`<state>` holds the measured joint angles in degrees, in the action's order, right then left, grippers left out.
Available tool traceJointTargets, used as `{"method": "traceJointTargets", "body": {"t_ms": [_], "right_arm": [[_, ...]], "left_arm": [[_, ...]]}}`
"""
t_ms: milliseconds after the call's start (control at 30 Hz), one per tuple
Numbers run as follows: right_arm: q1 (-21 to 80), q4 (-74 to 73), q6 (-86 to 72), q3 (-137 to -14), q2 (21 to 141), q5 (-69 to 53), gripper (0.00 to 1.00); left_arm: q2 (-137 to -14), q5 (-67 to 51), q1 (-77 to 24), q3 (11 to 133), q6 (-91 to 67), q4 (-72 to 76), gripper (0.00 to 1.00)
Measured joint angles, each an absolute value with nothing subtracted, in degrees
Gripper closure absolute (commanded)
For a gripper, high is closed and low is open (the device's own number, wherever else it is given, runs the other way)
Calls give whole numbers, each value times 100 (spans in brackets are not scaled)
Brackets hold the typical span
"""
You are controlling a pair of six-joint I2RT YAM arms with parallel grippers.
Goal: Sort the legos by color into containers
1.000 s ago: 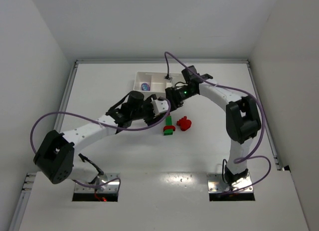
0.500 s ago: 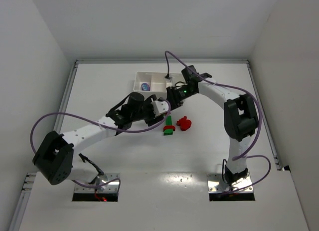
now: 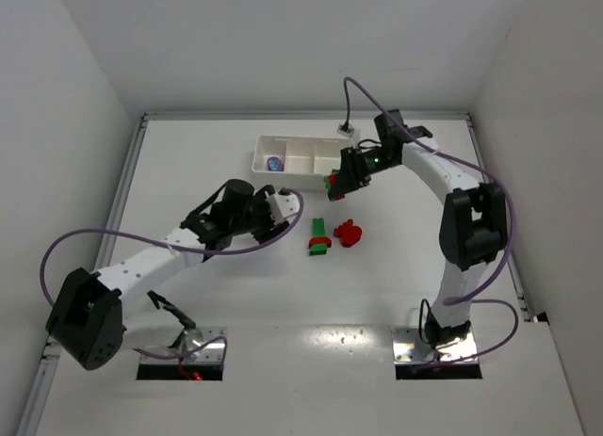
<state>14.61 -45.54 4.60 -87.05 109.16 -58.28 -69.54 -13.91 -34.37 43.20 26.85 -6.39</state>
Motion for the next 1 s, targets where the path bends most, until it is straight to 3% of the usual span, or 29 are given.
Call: {"method": "traceJointTargets", "body": {"t_ms": [167, 533, 800, 900, 933, 1000], "right_arm": [[1313, -4552, 552, -8823, 10910, -5614, 100], [1284, -4504, 607, -9067, 10912, -5144, 100], [1219, -4421, 611, -9207, 10914, -5052, 100], [1188, -4418, 613, -9207, 10914, -5002, 100], [1177, -4414, 615, -9207, 10914, -4991, 100], [1175, -4399, 617, -9207, 10914, -4984, 100]], "left_arm": [[-7380, -1256, -3116, 4834, 2661, -843, 100], [-11078, -456, -2198, 9395, 1551, -950, 100], [-11990, -246, -1988, 9998, 1245, -1476, 100], [-12027, -248, -1988, 9996, 1214, -1603, 83], [-12027, -248, -1988, 9996, 1205, -1614, 59], [-12027, -248, -1977, 9996, 1162, -1621, 38]]}}
